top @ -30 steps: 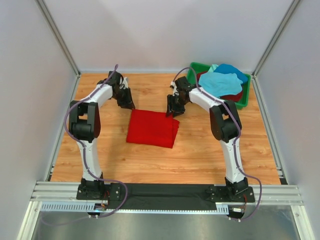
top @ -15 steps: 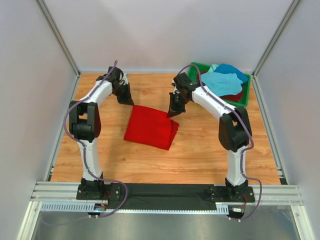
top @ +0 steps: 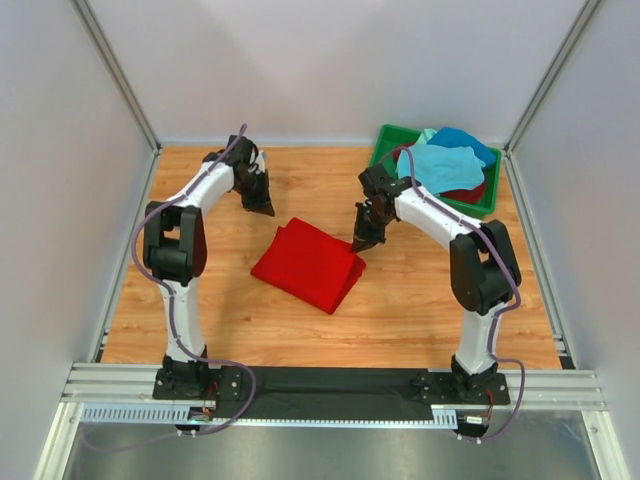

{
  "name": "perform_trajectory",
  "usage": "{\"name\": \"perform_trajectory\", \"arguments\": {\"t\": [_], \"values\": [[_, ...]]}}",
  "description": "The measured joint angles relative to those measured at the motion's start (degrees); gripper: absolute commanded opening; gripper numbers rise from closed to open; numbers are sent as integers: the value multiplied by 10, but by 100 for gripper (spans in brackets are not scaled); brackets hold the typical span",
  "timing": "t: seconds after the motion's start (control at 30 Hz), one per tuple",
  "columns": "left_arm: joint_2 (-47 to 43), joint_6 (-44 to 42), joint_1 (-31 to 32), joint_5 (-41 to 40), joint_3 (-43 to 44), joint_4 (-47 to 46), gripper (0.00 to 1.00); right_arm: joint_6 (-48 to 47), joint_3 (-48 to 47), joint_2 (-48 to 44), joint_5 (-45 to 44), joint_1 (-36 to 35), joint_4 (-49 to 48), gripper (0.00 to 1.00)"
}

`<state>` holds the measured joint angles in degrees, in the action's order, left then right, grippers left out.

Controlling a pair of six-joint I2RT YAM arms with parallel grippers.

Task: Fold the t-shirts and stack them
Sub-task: Neatly place the folded tshirt to the corner

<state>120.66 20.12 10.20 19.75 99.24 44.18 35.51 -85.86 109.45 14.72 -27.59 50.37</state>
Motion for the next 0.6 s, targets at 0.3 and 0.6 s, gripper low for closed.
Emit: {"name": "perform_trajectory", "arguments": {"t": [0.3, 0.6], "values": [[-29, 12, 10, -35, -19, 30, 9, -25, -3, 30, -37, 17, -7, 15], [-165, 33, 43, 7, -144, 2, 6, -80, -2, 40, -136, 31, 37, 58]]}}
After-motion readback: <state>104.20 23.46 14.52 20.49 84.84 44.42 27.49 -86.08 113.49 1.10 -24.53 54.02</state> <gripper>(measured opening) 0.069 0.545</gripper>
